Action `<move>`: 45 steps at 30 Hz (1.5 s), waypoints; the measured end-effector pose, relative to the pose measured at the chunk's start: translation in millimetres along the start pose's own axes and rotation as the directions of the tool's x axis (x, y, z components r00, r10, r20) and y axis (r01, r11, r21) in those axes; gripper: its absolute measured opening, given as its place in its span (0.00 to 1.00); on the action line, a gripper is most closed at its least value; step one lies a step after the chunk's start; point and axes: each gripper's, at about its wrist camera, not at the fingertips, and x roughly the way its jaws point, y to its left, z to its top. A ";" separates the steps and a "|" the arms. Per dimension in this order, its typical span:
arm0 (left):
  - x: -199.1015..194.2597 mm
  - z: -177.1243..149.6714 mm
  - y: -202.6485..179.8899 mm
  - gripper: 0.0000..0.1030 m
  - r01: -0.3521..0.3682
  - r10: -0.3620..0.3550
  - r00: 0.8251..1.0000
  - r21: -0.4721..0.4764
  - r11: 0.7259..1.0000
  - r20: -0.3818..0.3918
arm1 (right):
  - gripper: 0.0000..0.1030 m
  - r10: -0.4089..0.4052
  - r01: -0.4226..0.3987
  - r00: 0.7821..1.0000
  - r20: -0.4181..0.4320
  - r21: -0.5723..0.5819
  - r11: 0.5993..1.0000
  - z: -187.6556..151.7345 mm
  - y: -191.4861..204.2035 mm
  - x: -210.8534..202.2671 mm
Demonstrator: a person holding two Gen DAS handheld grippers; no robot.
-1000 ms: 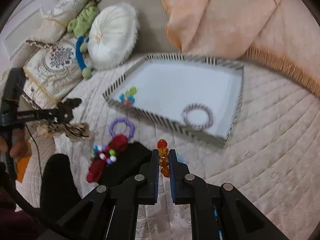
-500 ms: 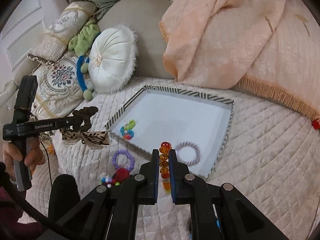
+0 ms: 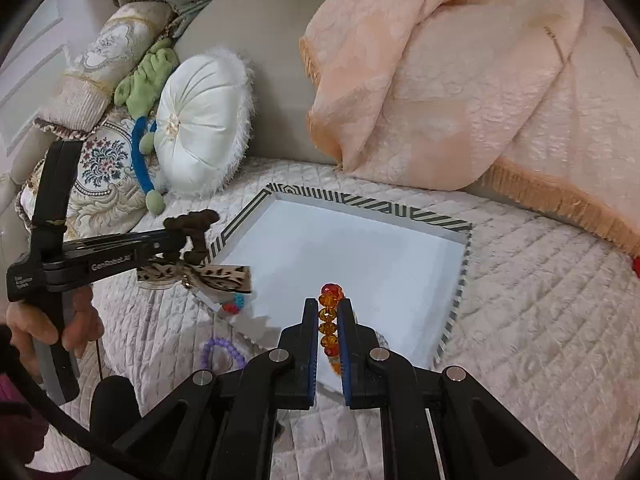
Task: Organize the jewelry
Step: 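Carry scrunchie and orange bracelet into the tray and open both tools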
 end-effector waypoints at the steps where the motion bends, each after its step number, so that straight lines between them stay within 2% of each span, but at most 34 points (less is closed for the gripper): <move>1: 5.8 2.8 -0.4 0.11 0.002 -0.002 1.000 -0.001 1.000 -0.005 | 0.08 0.002 -0.002 1.000 -0.005 0.001 1.000 1.2 -0.5 4.5; 7: 47.2 20.2 -1.1 0.11 0.023 -0.024 0.998 -0.025 0.999 -0.050 | 0.08 0.028 -0.027 0.998 -0.062 0.026 0.999 12.5 -5.0 50.5; 12: 86.1 30.2 3.9 0.11 0.013 -0.018 0.995 -0.057 0.998 -0.093 | 0.08 0.009 -0.006 0.993 -0.119 0.027 1.000 18.0 -16.0 87.1; 17: 111.3 37.9 15.4 0.11 -0.010 -0.001 0.993 -0.094 0.995 -0.115 | 0.08 -0.088 0.096 0.985 -0.148 0.046 0.994 24.1 -45.7 110.8; 20: 121.2 39.1 19.6 0.11 -0.022 0.009 0.992 -0.102 0.995 -0.126 | 0.08 -0.164 0.174 0.971 -0.172 0.040 0.984 22.7 -58.6 116.0; 23: 128.7 36.5 22.5 0.11 -0.031 0.017 0.991 -0.106 0.994 -0.135 | 0.08 -0.181 0.192 0.963 -0.200 0.034 0.981 18.9 -63.4 121.8; 25: 130.2 35.1 24.1 0.19 -0.035 0.020 0.991 -0.112 0.993 -0.130 | 0.11 -0.200 0.209 0.959 -0.203 0.022 0.978 15.9 -62.8 122.1; 26: 130.1 34.9 24.9 0.22 -0.031 0.016 0.991 -0.116 0.993 -0.131 | 0.19 -0.202 0.211 0.959 -0.199 0.024 0.977 14.9 -62.0 120.5; 27: 128.6 34.2 26.0 0.30 -0.023 0.007 0.992 -0.121 0.992 -0.129 | 0.31 -0.199 0.208 0.961 -0.192 0.028 0.978 14.0 -60.9 118.3; 28: 125.8 33.3 27.1 0.39 -0.016 0.000 0.992 -0.125 0.992 -0.125 | 0.33 -0.187 0.197 0.965 -0.183 0.038 0.980 12.4 -59.4 113.8; 30: 114.1 31.4 28.1 0.47 -0.008 -0.005 0.995 -0.126 0.992 -0.103 | 0.33 -0.165 0.176 0.972 -0.166 0.055 0.983 8.1 -55.2 103.6; 35: 79.7 25.8 26.7 0.48 -0.002 -0.005 0.998 -0.114 0.993 -0.062 | 0.33 -0.128 0.136 0.985 -0.119 0.063 0.989 -4.2 -39.7 66.3; 39: 44.4 8.2 27.0 0.48 0.021 -0.025 0.999 -0.108 0.994 -0.034 | 0.33 -0.104 0.108 0.992 -0.071 0.055 0.993 -23.7 -19.0 26.7; 45: 2.5 -33.3 22.3 0.48 0.086 -0.090 0.994 -0.064 0.994 -0.061 | 0.33 -0.088 0.091 0.992 -0.087 0.034 0.995 -54.8 4.8 -1.1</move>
